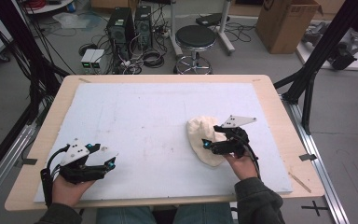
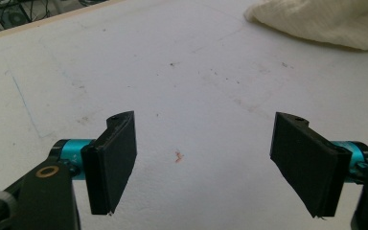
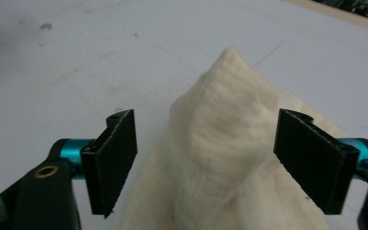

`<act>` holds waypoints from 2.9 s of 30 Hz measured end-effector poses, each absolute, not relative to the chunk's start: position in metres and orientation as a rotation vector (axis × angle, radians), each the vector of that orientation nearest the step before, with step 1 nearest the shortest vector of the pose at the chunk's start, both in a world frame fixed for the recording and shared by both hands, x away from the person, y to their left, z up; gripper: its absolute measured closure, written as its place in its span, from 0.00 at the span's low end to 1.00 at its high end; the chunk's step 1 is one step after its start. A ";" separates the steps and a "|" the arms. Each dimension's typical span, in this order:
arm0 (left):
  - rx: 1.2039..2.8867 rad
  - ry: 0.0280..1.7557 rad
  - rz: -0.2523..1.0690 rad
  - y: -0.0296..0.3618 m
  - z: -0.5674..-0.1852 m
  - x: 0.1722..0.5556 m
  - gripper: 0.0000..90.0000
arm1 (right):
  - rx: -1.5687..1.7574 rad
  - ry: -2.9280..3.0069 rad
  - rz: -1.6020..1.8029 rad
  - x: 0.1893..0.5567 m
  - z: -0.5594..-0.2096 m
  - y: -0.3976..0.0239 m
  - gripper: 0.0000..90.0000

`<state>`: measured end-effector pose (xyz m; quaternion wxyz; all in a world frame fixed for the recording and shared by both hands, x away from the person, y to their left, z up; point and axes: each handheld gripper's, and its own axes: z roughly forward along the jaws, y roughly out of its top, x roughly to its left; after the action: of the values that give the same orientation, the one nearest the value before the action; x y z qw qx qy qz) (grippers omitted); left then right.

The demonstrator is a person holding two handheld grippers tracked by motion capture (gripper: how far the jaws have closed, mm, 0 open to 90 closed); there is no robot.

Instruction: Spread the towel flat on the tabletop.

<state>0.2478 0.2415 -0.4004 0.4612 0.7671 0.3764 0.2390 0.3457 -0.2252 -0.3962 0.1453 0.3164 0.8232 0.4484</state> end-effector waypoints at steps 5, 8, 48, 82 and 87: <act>1.887 0.924 0.583 0.242 -0.401 0.248 0.28 | 0.937 2.384 1.262 0.348 -0.405 -0.227 0.38; 1.889 0.921 0.584 0.241 -0.401 0.248 0.28 | 0.936 2.394 1.247 0.350 -0.408 -0.226 0.44; 1.875 0.934 0.598 0.244 -0.401 0.247 0.28 | 0.977 2.457 1.292 0.354 -0.390 -0.213 0.85; 1.861 0.903 0.618 0.243 -0.397 0.247 0.28 | 0.952 2.568 1.273 0.369 -0.409 -0.088 0.82; 1.867 0.898 0.614 0.240 -0.398 0.247 0.28 | 0.984 2.566 1.249 0.370 -0.419 -0.093 0.67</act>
<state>0.2472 0.2404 -0.3980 0.4711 0.7621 0.3665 0.2507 0.3697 -0.0930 -0.4190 0.0613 0.3253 0.8485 0.4129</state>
